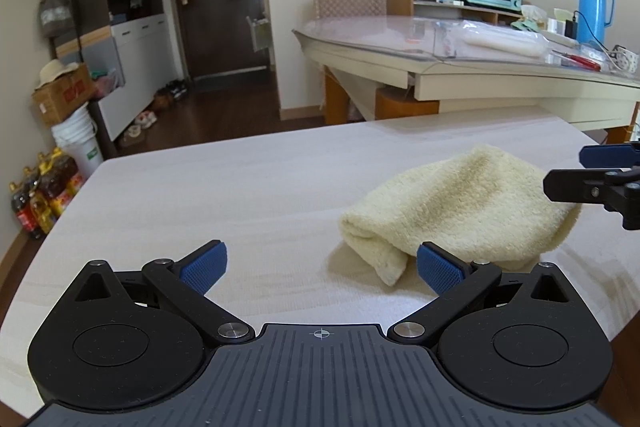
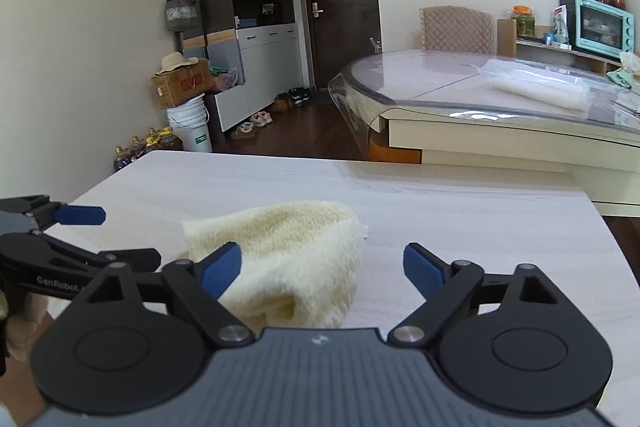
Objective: Fold towel
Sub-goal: 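Grasp a towel edge with the right gripper while the left gripper grasps another edge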
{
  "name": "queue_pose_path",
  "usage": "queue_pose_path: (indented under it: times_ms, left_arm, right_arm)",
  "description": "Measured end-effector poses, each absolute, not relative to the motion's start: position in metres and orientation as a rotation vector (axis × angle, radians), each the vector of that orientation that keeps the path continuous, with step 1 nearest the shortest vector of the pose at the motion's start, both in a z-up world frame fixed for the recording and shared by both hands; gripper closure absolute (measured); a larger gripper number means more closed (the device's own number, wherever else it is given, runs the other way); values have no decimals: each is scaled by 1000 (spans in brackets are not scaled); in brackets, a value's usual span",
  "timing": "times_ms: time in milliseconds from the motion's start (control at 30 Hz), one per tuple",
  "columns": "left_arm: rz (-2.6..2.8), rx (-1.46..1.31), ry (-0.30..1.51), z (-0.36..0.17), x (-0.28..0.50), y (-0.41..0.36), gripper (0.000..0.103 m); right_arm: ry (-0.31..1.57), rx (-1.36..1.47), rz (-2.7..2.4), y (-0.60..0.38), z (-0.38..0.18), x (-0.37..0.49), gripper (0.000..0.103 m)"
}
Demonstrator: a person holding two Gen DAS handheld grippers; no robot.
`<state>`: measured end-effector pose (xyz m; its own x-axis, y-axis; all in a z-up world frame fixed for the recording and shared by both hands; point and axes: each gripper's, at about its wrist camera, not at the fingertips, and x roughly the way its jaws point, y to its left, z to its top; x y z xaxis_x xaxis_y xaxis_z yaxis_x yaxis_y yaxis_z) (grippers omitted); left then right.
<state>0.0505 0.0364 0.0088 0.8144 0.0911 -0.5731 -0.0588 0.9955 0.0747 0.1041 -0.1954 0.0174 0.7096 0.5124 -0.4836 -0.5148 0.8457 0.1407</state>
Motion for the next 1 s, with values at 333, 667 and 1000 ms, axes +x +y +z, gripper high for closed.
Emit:
queue_pose_path:
  times_ms: [333,667,1000]
  left_arm:
    - [62,40,653,-2,67,44,0]
    - [35,23,662,-1,72,65,0]
    - [-11,4,673,3,70,87,0]
  right_arm:
    - [597,15,618,-190,4,130,60]
    - [490,-100,716,-181,8,116,94]
    - [383,-490,955,-141,-10,44,92]
